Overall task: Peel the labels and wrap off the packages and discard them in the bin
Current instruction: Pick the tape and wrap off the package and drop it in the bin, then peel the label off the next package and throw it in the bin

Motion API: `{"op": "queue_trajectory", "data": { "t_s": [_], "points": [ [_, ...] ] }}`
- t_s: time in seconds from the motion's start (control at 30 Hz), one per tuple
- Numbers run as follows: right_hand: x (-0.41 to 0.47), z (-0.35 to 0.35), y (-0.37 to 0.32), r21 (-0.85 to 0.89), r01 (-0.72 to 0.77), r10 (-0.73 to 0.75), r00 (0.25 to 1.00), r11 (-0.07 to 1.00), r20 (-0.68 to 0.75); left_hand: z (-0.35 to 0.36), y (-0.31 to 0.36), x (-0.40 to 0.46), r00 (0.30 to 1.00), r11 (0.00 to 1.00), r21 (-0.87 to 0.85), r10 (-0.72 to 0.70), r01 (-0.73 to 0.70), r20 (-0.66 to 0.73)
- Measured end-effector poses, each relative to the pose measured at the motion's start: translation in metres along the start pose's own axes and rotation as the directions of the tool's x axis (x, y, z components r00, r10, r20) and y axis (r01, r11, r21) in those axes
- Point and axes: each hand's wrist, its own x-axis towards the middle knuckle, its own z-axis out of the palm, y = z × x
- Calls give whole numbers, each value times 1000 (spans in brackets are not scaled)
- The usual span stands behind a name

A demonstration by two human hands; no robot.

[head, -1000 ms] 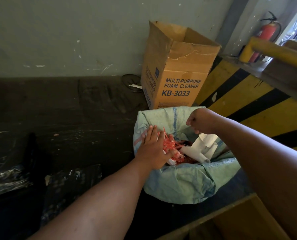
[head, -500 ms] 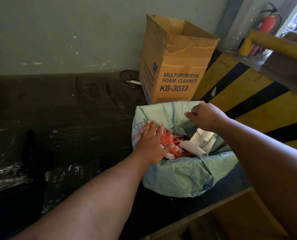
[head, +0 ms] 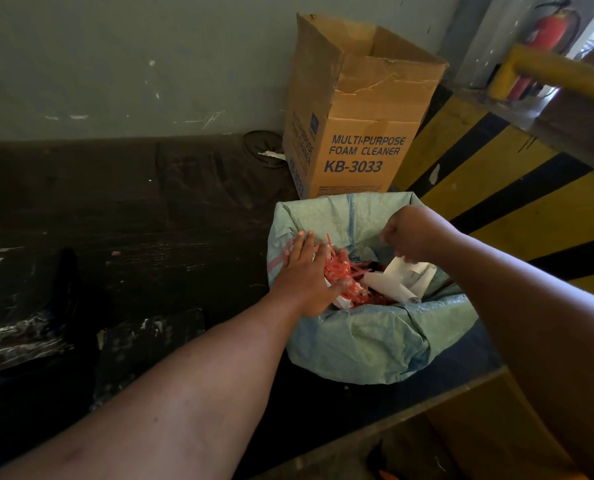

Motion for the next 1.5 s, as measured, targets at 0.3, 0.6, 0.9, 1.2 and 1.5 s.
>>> {"op": "queue_trajectory", "data": {
  "t_s": [0.3,0.6,0.9,1.2,1.5],
  "points": [
    [-2,3,-9,-155,13,-10,1000,988,17,-14,1,-2,997,999,52,-12,8,70],
    [12,-1,-137,-89,267,-265,964,959,35,-108,-109,-61,993,979,170,-118,117,-3],
    [6,55,-398,142,528,-546,817,837,185,-181,-351,-237,781,762,213,-538,612,-319],
    [-7,151,-552,381,410,-485,865,829,126,-109,-475,-357,725,729,50,-667,683,-171],
    [-8,200,-569,677,190,-293,955,711,40,-28,-501,-362,781,775,155,-624,612,35]
  ]
}}
